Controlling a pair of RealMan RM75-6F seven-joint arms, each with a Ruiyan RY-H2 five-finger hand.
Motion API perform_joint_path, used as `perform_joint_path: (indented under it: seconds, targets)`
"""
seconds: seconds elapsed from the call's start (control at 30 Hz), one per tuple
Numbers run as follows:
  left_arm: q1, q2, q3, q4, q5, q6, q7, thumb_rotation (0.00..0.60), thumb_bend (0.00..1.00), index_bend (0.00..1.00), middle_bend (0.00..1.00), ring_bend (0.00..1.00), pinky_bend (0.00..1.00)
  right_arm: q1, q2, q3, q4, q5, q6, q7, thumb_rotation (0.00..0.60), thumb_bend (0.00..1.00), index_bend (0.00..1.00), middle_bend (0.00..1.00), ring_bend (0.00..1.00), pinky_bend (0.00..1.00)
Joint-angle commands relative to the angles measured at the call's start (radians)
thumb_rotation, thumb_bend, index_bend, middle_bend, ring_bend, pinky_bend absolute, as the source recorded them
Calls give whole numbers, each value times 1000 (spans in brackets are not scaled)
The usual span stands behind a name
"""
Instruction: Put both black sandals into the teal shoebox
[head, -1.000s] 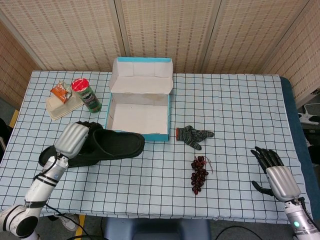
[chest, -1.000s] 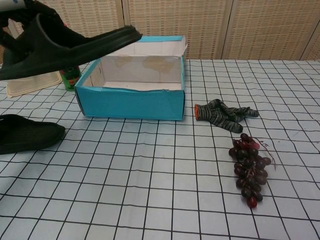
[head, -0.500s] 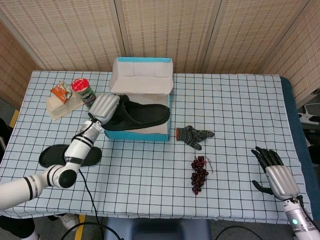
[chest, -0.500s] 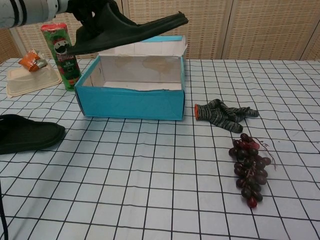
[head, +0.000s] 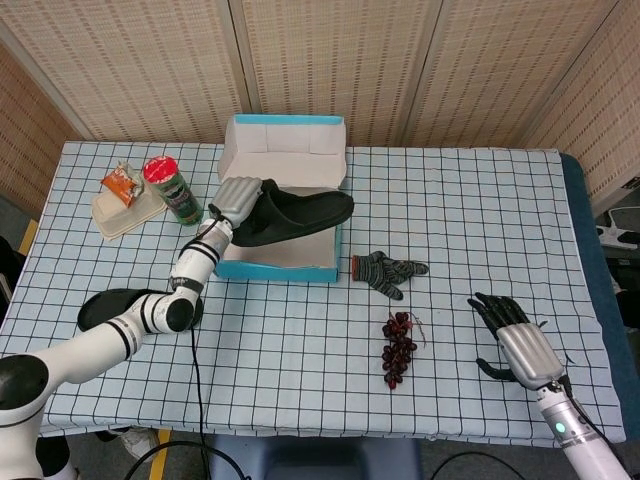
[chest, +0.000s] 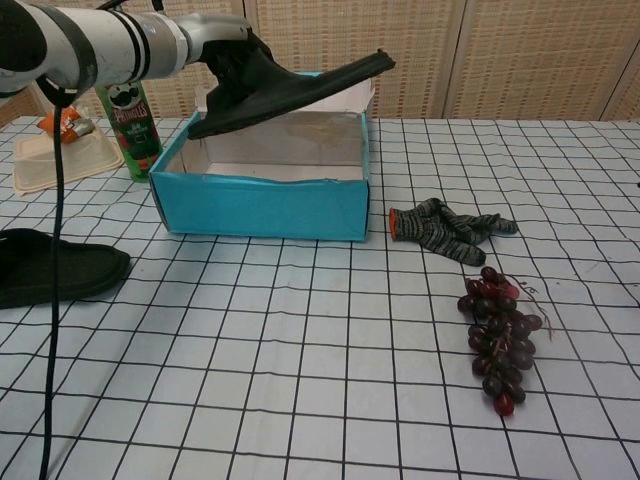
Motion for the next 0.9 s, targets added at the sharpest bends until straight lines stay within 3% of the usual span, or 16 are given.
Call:
perform_joint_path:
  seconds: [0.03, 0.23, 0.5, 0.6, 0.73, 0.9]
  targets:
    - [-40, -65, 22, 120, 67, -57, -62, 600, 513, 727, 809, 686, 698, 37, 1, 16, -15, 6, -42, -16, 600, 168, 0, 0, 0, 0]
    - [-58, -113, 34, 232, 152, -108, -156, 600, 510, 721, 804, 685, 695, 92, -17, 48, -29, 33, -96, -12, 600, 168, 0, 0, 0, 0]
    - [-85, -190, 48, 401, 265, -186, -306, 600, 502, 709, 787, 655, 666, 242, -89, 173, -16, 105, -199, 60, 600, 168, 0, 0, 0, 0]
    - [-94, -209, 55, 457, 308, -198, -361, 600, 501, 707, 781, 638, 648, 306, -123, 216, -6, 141, -242, 24, 600, 168, 6, 0, 0, 0]
    - [-100, -223, 61, 505, 351, -233, -443, 600, 502, 697, 771, 613, 622, 393, -181, 261, 27, 201, -300, -45, 600, 168, 84, 0, 0, 0]
    - [-102, -220, 81, 518, 407, -243, -509, 600, 501, 693, 764, 591, 594, 466, -255, 293, 98, 254, -298, -176, 600, 170, 118, 0, 0, 0]
